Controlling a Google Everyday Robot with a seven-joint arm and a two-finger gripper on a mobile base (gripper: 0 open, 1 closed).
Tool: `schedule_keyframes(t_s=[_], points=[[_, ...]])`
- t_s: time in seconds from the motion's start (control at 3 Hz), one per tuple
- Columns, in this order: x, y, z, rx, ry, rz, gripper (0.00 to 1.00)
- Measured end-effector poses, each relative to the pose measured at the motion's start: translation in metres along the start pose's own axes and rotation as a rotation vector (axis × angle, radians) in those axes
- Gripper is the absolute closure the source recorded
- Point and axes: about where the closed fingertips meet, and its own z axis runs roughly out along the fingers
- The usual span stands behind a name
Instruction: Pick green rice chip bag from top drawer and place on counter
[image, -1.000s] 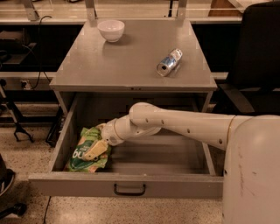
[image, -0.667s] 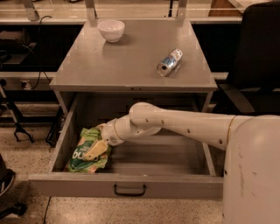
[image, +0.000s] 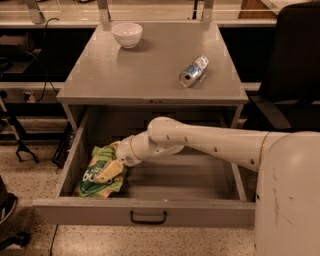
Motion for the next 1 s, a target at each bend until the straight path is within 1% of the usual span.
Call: schedule_keyframes(t_s=[1.0], points=[[-0.0002,0.0,-0.0002,0.0,0.0,0.0,1.0]])
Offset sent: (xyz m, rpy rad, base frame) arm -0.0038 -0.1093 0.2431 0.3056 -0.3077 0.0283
